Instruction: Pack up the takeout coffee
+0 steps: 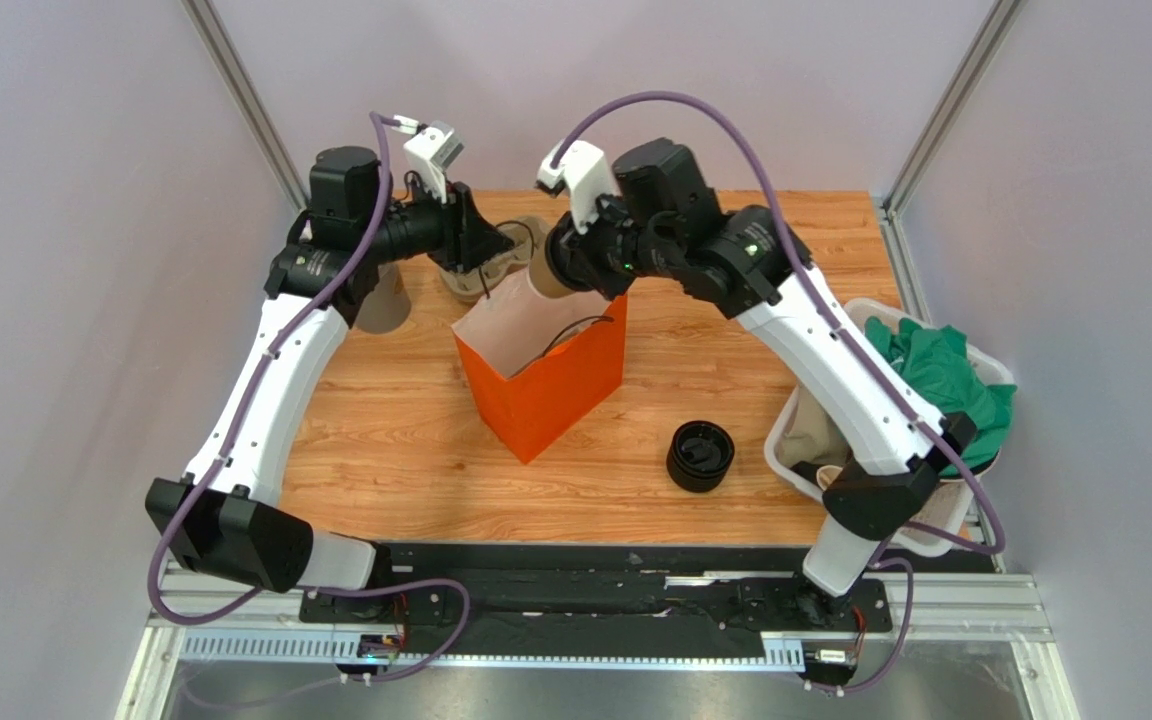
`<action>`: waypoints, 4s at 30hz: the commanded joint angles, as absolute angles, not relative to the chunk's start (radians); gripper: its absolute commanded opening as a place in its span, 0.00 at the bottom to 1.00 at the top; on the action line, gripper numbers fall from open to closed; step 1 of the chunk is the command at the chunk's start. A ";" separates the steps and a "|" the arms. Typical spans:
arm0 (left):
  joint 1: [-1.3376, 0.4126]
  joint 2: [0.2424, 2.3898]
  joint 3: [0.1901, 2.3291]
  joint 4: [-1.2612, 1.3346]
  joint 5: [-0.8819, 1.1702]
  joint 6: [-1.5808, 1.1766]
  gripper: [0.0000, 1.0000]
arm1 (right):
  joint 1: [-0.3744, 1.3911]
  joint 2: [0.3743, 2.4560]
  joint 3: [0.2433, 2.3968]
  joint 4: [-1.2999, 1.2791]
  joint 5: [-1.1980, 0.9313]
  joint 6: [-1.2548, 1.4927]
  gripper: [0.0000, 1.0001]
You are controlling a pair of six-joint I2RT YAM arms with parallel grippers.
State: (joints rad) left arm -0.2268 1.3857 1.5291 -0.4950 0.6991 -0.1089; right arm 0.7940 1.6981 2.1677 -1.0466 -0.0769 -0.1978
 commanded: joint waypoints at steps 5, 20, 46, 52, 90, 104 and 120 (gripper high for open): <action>-0.218 1.348 1.494 -0.431 0.695 -0.137 0.43 | 0.822 1.779 2.198 -1.074 -0.106 -0.169 0.00; -0.218 1.339 1.468 -0.397 0.689 -0.152 0.26 | 0.824 1.934 2.218 -1.121 -0.111 -0.160 0.00; -0.218 1.302 1.417 -0.377 0.468 -0.190 0.00 | 0.822 2.008 2.169 -1.169 0.040 -0.166 0.00; -0.218 1.319 1.425 -0.382 0.462 -0.193 0.00 | 0.816 2.032 2.164 -1.177 0.046 -0.170 0.00; -0.218 1.379 1.457 -0.417 0.265 -0.202 0.00 | 0.808 2.135 2.181 -1.282 -0.054 -0.215 0.00; -0.221 1.368 1.447 -0.403 0.299 -0.207 0.00 | 0.808 2.187 2.192 -1.292 -0.035 -0.233 0.00; -0.227 1.364 1.443 -0.402 0.310 -0.206 0.00 | 0.808 2.217 2.195 -1.308 -0.018 -0.245 0.01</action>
